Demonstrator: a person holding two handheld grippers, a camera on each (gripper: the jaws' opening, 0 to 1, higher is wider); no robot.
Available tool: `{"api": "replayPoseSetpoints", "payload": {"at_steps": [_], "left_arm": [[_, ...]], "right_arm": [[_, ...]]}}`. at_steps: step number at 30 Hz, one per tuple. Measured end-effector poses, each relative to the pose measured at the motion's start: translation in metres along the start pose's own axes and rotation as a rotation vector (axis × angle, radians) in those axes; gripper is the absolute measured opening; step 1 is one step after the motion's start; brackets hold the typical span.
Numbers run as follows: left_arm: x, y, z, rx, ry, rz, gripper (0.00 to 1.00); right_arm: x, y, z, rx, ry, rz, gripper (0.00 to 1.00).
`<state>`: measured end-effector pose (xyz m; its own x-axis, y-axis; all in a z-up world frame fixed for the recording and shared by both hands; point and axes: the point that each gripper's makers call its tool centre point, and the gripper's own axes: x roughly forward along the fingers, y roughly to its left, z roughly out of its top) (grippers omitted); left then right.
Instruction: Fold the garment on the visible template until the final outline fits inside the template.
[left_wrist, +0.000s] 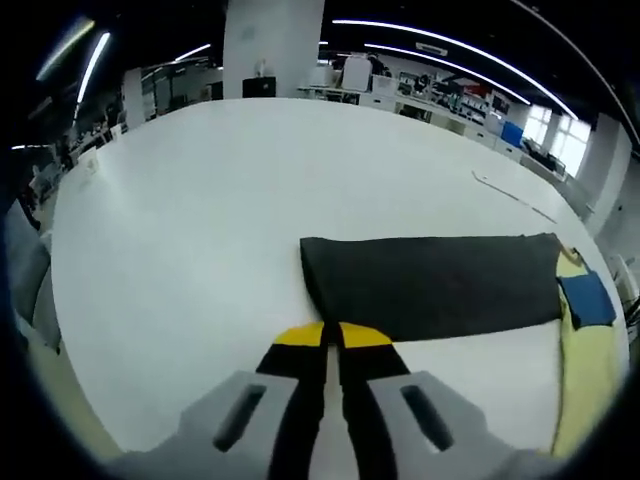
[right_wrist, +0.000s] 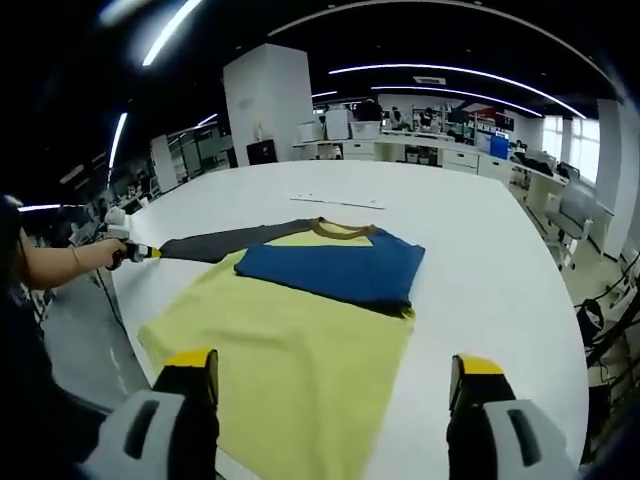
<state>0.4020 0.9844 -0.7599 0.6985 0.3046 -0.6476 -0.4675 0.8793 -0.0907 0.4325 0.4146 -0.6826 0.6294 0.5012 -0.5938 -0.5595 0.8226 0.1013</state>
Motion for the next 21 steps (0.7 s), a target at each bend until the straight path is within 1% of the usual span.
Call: {"api": "replayPoseSetpoints", "payload": {"at_steps": [7, 10, 13, 16, 21], "left_arm": [[-0.004, -0.002, 0.002, -0.008, 0.003, 0.001, 0.01], [-0.006, -0.003, 0.005, -0.007, -0.006, -0.002, 0.0], [-0.008, -0.005, 0.009, 0.017, -0.012, 0.0, 0.0], [-0.01, -0.009, 0.015, 0.024, -0.026, -0.009, 0.0], [-0.015, -0.022, 0.026, 0.033, -0.054, -0.044, 0.0]], "right_arm": [[0.001, 0.004, 0.003, -0.009, 0.001, 0.011, 0.98], [0.0, 0.005, 0.004, -0.011, 0.0, 0.015, 0.99], [0.0, 0.006, 0.004, -0.012, 0.0, 0.018, 0.99], [0.0, 0.008, 0.003, -0.014, 0.003, 0.022, 0.99], [0.0, 0.01, 0.003, -0.017, 0.001, 0.032, 0.99]]}}
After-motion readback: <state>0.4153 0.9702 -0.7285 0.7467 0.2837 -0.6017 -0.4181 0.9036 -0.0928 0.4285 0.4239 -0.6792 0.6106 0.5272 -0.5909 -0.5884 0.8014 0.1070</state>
